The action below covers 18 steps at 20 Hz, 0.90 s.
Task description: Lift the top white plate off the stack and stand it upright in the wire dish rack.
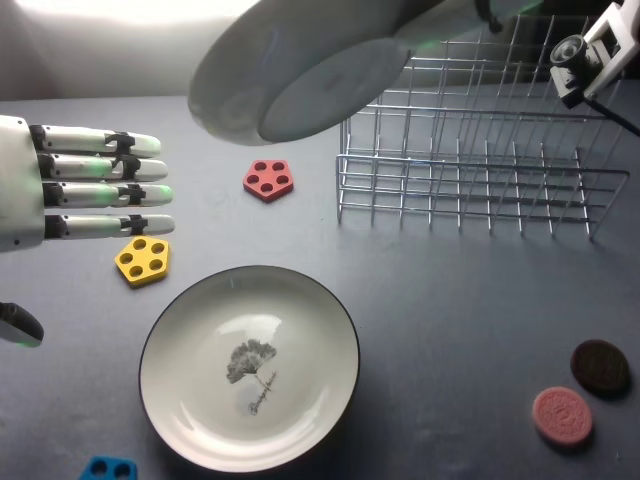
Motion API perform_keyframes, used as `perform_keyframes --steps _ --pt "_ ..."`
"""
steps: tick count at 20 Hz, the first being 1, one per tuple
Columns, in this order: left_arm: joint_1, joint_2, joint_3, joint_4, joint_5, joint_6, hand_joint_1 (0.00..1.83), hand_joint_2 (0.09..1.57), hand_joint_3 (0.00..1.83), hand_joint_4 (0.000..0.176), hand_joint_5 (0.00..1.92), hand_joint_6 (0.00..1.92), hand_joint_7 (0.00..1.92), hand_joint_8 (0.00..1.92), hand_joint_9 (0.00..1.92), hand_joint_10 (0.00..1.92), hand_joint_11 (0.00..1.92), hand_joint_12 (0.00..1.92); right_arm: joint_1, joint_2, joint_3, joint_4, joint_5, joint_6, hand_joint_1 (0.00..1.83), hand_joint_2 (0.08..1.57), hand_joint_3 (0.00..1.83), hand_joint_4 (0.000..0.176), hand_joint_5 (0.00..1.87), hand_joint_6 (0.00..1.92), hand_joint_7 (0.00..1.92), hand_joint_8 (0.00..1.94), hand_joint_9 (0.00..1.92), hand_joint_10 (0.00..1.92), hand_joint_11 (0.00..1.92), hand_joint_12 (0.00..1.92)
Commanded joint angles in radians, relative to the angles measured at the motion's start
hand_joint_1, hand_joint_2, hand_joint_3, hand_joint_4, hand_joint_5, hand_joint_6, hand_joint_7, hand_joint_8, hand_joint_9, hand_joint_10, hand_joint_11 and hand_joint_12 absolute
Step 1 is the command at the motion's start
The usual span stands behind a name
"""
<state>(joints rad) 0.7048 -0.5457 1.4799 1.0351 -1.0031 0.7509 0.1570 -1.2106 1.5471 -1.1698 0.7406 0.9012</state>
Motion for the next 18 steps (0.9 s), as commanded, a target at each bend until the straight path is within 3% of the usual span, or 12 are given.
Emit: perform_keyframes --steps 1,9,12,18 --pt "-0.021 0.008 -0.006 -0.065 -0.061 0.002 0.19 0.95 0.0 0.0 0.08 0.0 0.08 0.0 0.07 0.01 0.04 0.15 0.021 0.019 0.011 0.124 0.055 0.043 1.49 1.11 0.0 0.0 0.82 1.22 0.94 0.85 0.93 0.96 0.97 1.36" --pt "-0.021 0.008 -0.006 -0.064 -0.061 0.002 0.17 0.95 0.0 0.0 0.08 0.0 0.06 0.0 0.02 0.0 0.0 0.05 0.022 0.028 0.061 0.217 -0.006 0.174 1.48 1.11 0.0 0.0 0.85 1.21 0.91 0.87 0.89 1.02 0.95 1.38" --pt "-0.021 0.008 -0.006 -0.064 -0.061 0.002 0.17 0.94 0.0 0.0 0.09 0.01 0.07 0.01 0.04 0.01 0.04 0.06 0.022 0.037 0.054 0.226 -0.012 0.209 1.49 1.11 0.0 0.0 0.85 1.2 0.97 0.78 0.9 0.99 0.94 1.4" --pt "-0.02 0.009 -0.008 -0.064 -0.06 0.002 0.19 0.94 0.0 0.0 0.12 0.01 0.11 0.01 0.07 0.01 0.07 0.08 0.011 0.071 0.018 0.27 -0.062 0.246 1.49 1.11 0.0 0.0 0.85 1.19 0.95 0.81 0.9 1.0 0.93 1.4"
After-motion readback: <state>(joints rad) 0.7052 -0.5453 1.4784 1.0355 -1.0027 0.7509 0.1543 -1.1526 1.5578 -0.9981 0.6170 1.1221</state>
